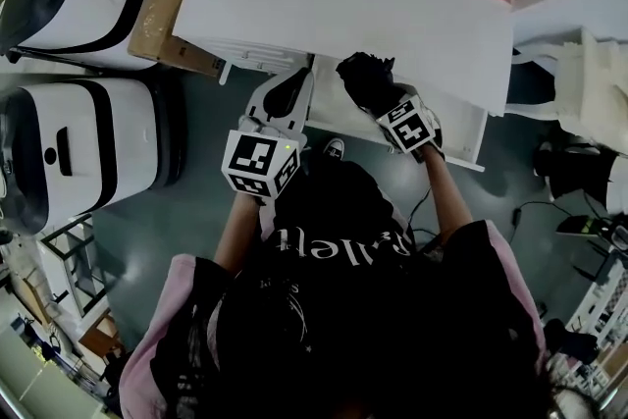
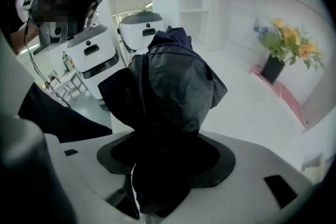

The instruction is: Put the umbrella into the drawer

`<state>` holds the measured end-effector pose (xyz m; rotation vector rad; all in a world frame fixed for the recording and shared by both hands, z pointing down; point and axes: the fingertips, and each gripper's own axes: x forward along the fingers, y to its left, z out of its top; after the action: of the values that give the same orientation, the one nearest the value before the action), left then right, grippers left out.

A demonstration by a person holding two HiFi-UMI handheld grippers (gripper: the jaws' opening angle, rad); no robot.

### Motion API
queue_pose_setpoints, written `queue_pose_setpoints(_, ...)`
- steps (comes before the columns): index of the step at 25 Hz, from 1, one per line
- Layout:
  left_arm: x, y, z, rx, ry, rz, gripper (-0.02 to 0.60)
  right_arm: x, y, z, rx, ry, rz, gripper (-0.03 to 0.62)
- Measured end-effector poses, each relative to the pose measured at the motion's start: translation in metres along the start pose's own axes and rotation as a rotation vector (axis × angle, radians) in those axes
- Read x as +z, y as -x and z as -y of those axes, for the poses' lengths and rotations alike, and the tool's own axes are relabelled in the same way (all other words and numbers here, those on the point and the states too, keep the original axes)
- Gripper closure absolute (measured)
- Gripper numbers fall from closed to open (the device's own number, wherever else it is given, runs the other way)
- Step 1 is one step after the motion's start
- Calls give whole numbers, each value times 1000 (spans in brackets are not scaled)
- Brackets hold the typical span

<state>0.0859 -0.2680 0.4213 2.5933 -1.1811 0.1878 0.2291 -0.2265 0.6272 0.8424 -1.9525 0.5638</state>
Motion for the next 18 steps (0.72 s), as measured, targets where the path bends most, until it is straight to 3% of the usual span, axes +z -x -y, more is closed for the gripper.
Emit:
queue_pose_setpoints(3,-1,1,-2,12,2,1,565,-3,-17,0,13,125,-58,313)
queue_pose_setpoints(6,-1,1,-2,20,4,2,565,-13,-36,-3,43,184,-118,313)
queue_pose_setpoints(13,-5,8,-4,29,0,-8,565,-39,-80,-11,80,204,-216,313)
queue_pose_setpoints(18,-12,9,-4,45,11,-17,565,-57,-100,-2,57,198,-280,313)
